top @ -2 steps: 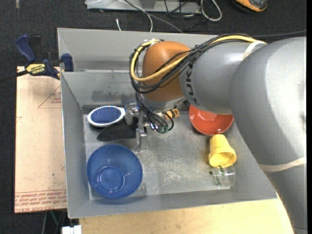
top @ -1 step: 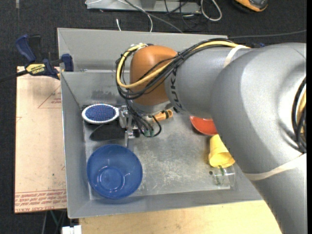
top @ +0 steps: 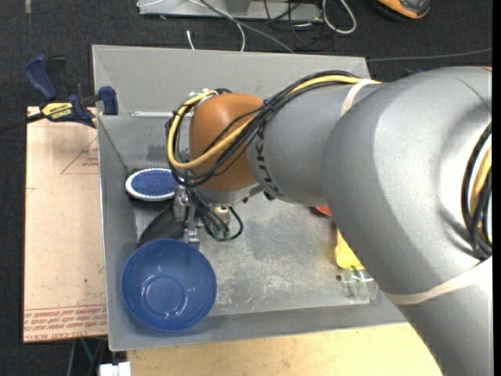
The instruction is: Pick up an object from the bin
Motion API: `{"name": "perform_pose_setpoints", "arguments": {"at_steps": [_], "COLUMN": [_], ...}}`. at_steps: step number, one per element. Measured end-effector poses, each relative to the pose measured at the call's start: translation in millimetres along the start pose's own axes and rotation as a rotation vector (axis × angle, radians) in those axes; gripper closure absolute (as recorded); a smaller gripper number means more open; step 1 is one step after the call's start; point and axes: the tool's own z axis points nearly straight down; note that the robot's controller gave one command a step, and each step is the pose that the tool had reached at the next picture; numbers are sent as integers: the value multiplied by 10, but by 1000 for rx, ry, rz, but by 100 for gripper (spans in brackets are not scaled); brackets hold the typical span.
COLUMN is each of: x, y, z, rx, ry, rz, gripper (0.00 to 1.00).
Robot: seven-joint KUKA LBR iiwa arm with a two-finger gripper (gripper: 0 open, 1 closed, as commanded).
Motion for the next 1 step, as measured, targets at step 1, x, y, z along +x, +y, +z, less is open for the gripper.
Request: {"name": "perform_pose_setpoints", "arguments": {"at_steps": [1], "x": [-82], "y": [-263], "z": [-4], "rx": [4], "ry": [-3], "rz": [147], "gripper": [0]}}
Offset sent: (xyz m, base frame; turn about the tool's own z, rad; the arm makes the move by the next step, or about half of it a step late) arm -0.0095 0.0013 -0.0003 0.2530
